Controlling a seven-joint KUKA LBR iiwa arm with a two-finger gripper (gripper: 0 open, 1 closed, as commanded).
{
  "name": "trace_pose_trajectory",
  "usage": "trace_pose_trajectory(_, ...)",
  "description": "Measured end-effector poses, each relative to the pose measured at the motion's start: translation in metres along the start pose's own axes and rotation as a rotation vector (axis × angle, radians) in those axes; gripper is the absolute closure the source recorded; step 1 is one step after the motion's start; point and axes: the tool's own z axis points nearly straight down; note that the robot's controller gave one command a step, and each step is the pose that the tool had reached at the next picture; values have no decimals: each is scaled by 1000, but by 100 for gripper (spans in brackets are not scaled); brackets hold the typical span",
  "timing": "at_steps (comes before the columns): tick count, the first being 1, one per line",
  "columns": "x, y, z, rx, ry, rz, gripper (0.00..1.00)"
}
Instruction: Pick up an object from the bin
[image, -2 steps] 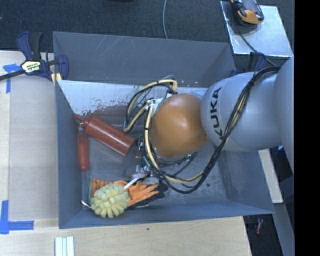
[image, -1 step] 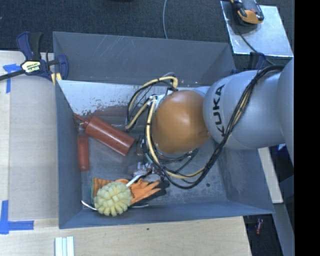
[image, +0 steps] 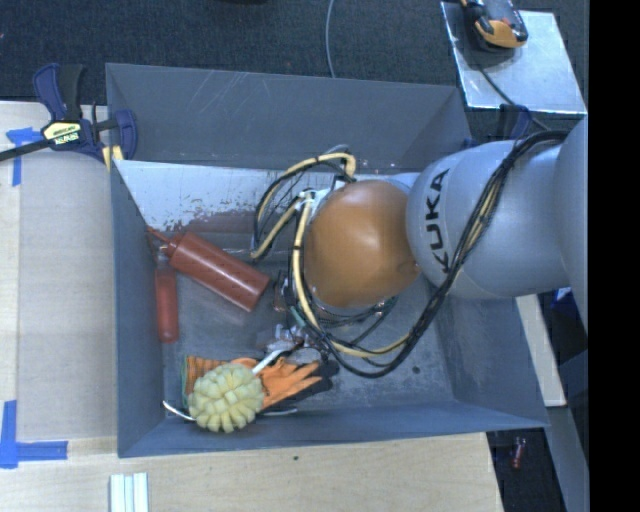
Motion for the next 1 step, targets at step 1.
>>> trace_pose_trajectory(1,2,-1,-5,1,-4,5,100)
